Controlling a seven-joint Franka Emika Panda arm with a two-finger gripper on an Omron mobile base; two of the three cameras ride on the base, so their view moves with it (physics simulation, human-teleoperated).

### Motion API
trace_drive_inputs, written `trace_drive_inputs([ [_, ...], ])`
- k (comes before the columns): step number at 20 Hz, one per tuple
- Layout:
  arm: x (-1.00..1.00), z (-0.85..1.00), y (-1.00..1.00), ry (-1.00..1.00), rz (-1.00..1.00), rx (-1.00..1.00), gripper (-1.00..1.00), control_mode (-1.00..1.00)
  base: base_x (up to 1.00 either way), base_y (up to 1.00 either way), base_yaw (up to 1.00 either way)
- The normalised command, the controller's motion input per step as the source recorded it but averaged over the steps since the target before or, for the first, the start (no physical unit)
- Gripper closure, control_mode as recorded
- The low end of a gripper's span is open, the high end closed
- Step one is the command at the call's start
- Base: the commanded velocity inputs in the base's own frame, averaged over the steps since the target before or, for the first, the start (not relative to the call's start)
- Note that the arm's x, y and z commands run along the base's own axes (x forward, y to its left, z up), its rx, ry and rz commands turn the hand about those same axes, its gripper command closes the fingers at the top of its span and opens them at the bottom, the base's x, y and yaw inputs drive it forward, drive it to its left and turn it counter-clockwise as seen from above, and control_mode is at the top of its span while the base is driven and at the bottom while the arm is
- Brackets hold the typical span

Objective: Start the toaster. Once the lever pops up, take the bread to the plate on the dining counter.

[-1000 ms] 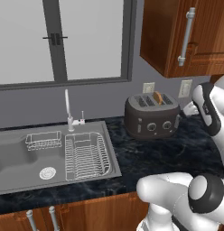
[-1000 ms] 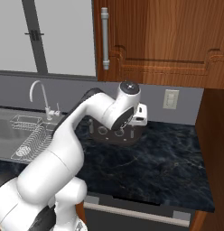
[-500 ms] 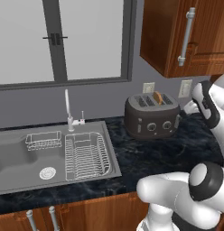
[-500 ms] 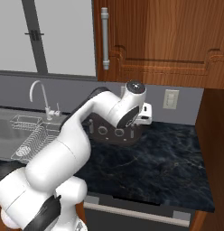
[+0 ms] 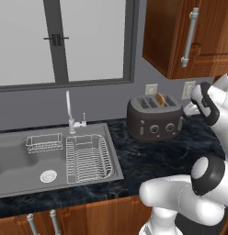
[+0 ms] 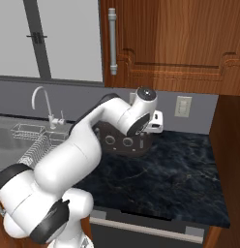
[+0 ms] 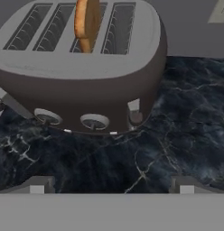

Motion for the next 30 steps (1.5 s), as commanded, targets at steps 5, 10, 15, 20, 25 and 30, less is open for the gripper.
trace_drive_inputs([
  [5,0.22,-0.2,0.0,0.0,0.0,0.0,-1.0,-1.0,0.0,0.0,0.0],
  [10,0.22,-0.22,0.0,0.0,0.0,0.0,-1.0,-1.0,0.0,0.0,0.0],
  [15,0.24,-0.21,0.0,0.0,0.0,0.0,-1.0,-1.0,0.0,0.0,0.0],
  [20,0.2,-0.09,0.0,0.0,0.0,0.0,-1.0,-1.0,0.0,0.0,0.0],
  [25,0.1,0.0,0.02,0.0,0.0,0.0,-1.0,-1.0,0.0,0.0,0.0],
  [30,0.01,0.0,0.2,0.01,0.0,0.0,-1.0,-1.0,0.0,0.0,0.0],
])
